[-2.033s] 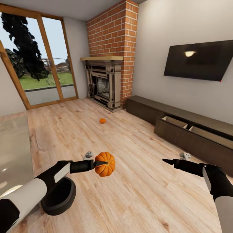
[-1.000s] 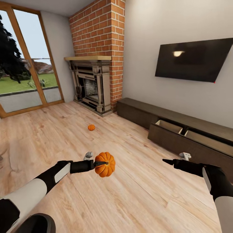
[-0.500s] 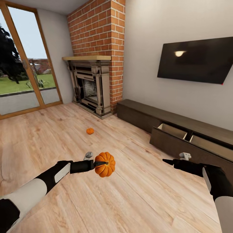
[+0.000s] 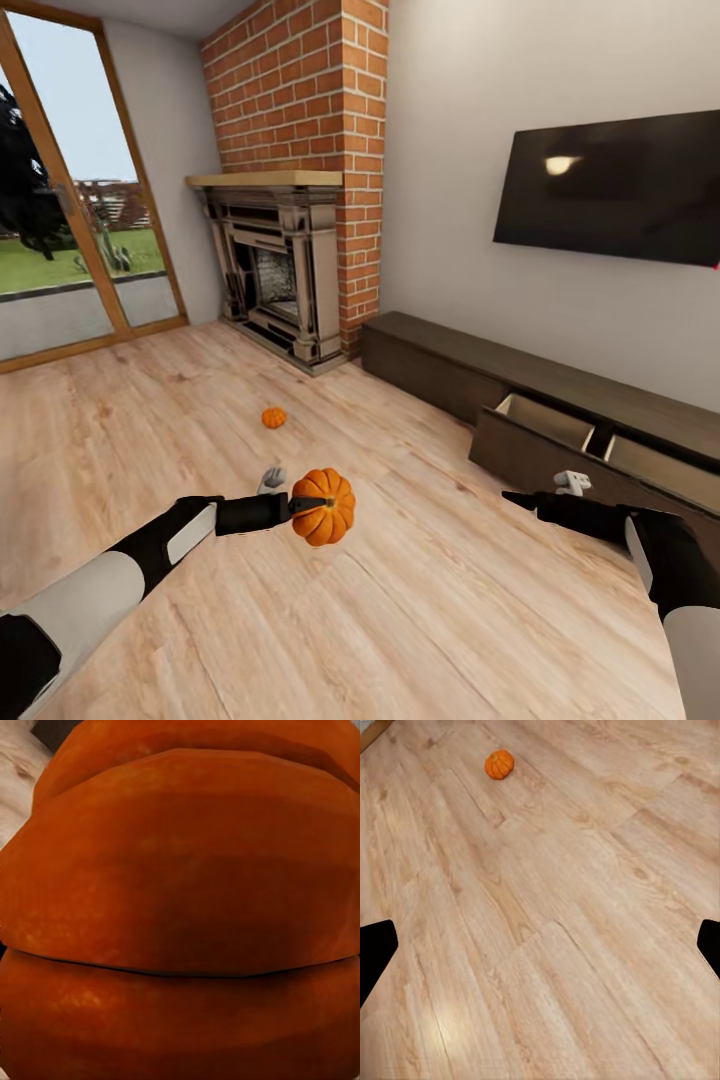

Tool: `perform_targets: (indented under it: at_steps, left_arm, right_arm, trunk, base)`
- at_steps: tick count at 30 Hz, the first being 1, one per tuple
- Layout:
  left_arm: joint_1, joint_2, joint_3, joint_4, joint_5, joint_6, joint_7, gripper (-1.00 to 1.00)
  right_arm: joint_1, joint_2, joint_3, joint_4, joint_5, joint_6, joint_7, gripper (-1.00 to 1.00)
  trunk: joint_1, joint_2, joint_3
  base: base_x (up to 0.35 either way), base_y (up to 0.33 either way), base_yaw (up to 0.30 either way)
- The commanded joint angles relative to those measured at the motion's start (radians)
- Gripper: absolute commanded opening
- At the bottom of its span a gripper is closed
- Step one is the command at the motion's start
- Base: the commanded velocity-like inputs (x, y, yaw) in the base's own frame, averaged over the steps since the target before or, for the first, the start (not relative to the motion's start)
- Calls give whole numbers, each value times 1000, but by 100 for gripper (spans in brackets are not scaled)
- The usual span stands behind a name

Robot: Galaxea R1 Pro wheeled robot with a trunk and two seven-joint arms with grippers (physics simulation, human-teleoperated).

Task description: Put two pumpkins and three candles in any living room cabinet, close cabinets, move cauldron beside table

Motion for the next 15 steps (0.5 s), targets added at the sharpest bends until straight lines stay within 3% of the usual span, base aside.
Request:
perform_targets:
  at_steps: [1, 15]
  left_arm:
    - [0, 0, 3, -1, 4, 2, -1, -100]
    - [0, 1, 3, -1, 4, 2, 0, -100]
  right_arm:
    - [0, 0, 0, 0, 0, 0, 0, 100]
    - [0, 0, 0, 0, -1, 0, 0, 100]
  trunk:
    - [0, 0, 0]
    - [0, 0, 0]
  base:
    - [337, 0, 0]
    - [337, 0, 0]
